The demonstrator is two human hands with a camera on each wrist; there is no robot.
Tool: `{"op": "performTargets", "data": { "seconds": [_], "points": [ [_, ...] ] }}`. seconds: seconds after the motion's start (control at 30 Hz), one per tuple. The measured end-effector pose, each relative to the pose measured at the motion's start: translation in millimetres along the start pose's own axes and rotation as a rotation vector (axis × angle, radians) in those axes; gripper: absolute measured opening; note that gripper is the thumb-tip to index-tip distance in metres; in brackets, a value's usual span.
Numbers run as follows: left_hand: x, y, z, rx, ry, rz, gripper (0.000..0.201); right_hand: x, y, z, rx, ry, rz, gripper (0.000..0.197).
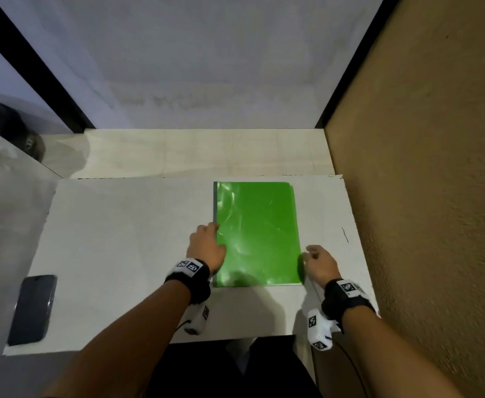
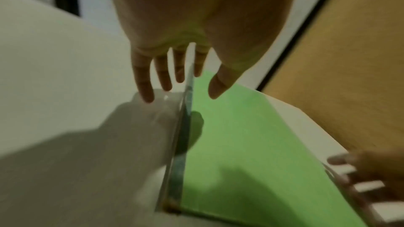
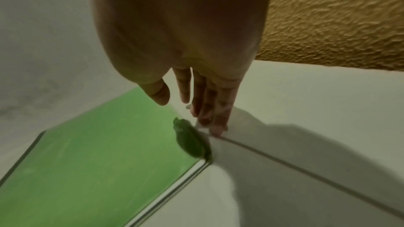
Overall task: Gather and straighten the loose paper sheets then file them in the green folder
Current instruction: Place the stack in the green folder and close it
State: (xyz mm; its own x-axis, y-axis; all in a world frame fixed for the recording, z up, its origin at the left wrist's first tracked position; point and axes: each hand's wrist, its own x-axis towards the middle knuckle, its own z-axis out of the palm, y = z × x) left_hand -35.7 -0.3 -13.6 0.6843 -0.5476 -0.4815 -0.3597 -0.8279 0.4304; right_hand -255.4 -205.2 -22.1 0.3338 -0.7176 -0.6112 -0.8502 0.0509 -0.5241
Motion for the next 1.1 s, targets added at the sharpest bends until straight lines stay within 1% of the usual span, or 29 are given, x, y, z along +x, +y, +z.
{"op": "performTargets", "data": {
  "seconds": [0.03, 0.07, 0.1, 0.17, 0.27, 0.37, 0.43, 0.53, 0.63, 0.67, 0.73, 0.77, 0.8, 0.83, 0.9, 0.93, 1.03, 1.1],
  "points": [
    [3, -9, 2, -0.077, 0.019, -0.096, 0.067, -4, -6, 6, -0.044, 0.023, -0.036, 0.041],
    [6, -15, 4, -0.149, 0.0, -0.178, 0.069, -3, -10, 12, -0.079, 0.049, -0.069, 0.042],
    [7, -19, 7, -0.213, -0.035, -0.23, 0.067, -1, -14, 17, -0.109, 0.071, -0.084, 0.042],
    [8, -23, 14, -0.309, -0.058, -0.256, 0.054, 3, -22, 25, -0.165, 0.082, -0.105, 0.04],
    [9, -30, 17, -0.325, 0.003, -0.273, 0.04, 4, -34, 35, -0.198, 0.079, -0.131, 0.035],
    [9, -51, 1, -0.311, 0.064, -0.331, 0.031, -3, -54, 57, -0.181, 0.034, -0.163, 0.032],
    [10, -75, -16, -0.3, 0.115, -0.388, 0.035, -10, -71, 80, -0.15, -0.038, -0.171, 0.032],
    [16, -122, -46, -0.261, 0.156, -0.501, 0.043, -25, -102, 118, -0.134, -0.167, -0.224, 0.038],
    [20, -168, -75, -0.241, 0.171, -0.58, 0.043, -38, -136, 152, -0.116, -0.318, -0.253, 0.044],
    [21, -180, -82, -0.243, 0.175, -0.596, 0.042, -42, -147, 162, -0.107, -0.366, -0.254, 0.049],
    [23, -202, -93, -0.244, 0.184, -0.62, 0.039, -45, -163, 182, -0.111, -0.407, -0.263, 0.065],
    [23, -210, -96, -0.245, 0.191, -0.627, 0.039, -42, -166, 192, -0.125, -0.421, -0.268, 0.07],
    [23, -216, -100, -0.249, 0.199, -0.631, 0.039, -39, -168, 200, -0.146, -0.44, -0.269, 0.07],
    [22, -221, -102, -0.251, 0.207, -0.632, 0.04, -37, -168, 207, -0.162, -0.462, -0.265, 0.066],
    [22, -224, -106, -0.26, 0.22, -0.626, 0.042, -38, -174, 210, -0.163, -0.464, -0.261, 0.047],
    [22, -224, -107, -0.272, 0.221, -0.625, 0.044, -39, -176, 209, -0.163, -0.463, -0.261, 0.042],
    [20, -221, -112, -0.286, 0.212, -0.619, 0.054, -40, -180, 204, -0.153, -0.461, -0.26, 0.043],
    [17, -214, -114, -0.247, 0.212, -0.624, 0.064, -38, -177, 197, -0.127, -0.471, -0.263, 0.054]
  ]
}}
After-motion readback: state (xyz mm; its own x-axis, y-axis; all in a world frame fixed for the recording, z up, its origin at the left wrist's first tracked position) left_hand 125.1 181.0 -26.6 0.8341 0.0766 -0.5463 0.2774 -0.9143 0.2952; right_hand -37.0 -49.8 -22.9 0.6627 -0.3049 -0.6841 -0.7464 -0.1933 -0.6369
